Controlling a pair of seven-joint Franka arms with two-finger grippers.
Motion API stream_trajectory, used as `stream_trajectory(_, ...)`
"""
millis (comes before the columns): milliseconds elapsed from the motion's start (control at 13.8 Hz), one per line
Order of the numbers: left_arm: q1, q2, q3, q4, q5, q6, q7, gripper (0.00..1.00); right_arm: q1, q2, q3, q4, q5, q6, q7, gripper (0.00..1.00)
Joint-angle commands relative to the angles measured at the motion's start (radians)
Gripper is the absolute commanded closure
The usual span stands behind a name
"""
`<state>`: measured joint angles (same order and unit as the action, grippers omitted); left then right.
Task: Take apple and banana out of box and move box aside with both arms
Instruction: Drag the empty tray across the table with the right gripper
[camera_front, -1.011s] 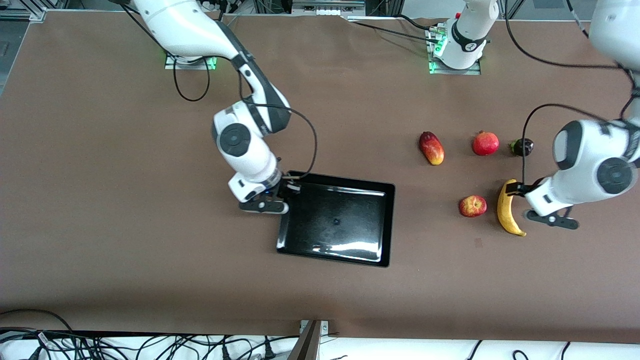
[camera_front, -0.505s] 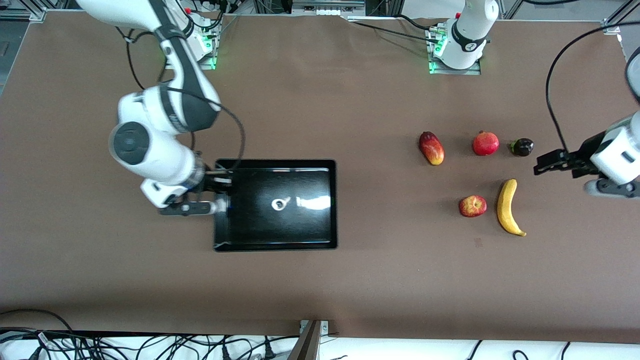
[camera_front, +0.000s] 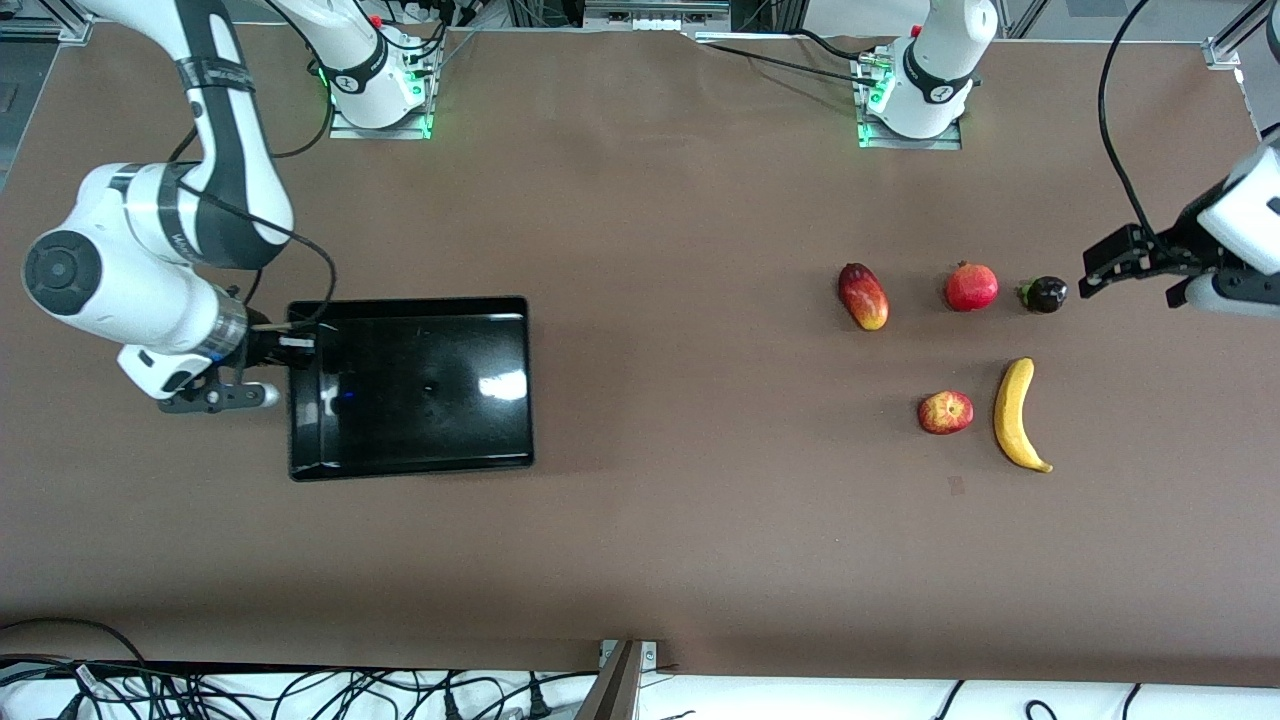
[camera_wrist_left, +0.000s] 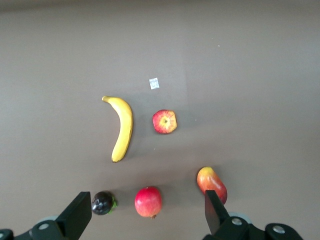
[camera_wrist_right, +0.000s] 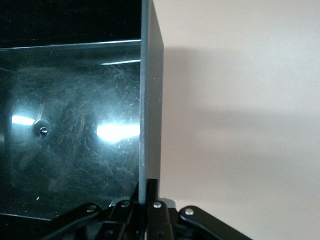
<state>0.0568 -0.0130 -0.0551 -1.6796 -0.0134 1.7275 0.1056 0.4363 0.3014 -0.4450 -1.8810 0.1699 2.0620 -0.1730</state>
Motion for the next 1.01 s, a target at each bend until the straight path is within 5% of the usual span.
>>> stream_trajectory(0, -0.028, -0.129, 0.018, -0.135, 0.024, 0.012, 0.003, 0.00, 0.012, -0.088, -0.072, -0.148, 0.005, 0.082, -0.074, 1.00)
stream_trajectory(289, -0.032, -0.142, 0.018, -0.157, 0.024, 0.010, 0.000, 0.00, 0.012, -0.137, -0.107, -0.347, 0.005, 0.312, -0.111, 1.00)
stream_trajectory(505, -0.104, -0.142, 0.102, -0.157, 0.024, 0.009, 0.000, 0.00, 0.010, -0.175, -0.165, -0.389, 0.005, 0.299, -0.153, 1.00)
stream_trajectory(866, -0.097, -0.163, 0.071, -0.099, 0.023, -0.060, -0.027, 0.00, 0.009, -0.171, -0.190, -0.425, 0.005, 0.325, -0.171, 1.00)
stream_trajectory(939, -0.077, -0.165, 0.022, -0.079, 0.021, -0.101, -0.056, 0.00, 0.009, -0.160, -0.190, -0.425, -0.001, 0.323, -0.186, 0.65)
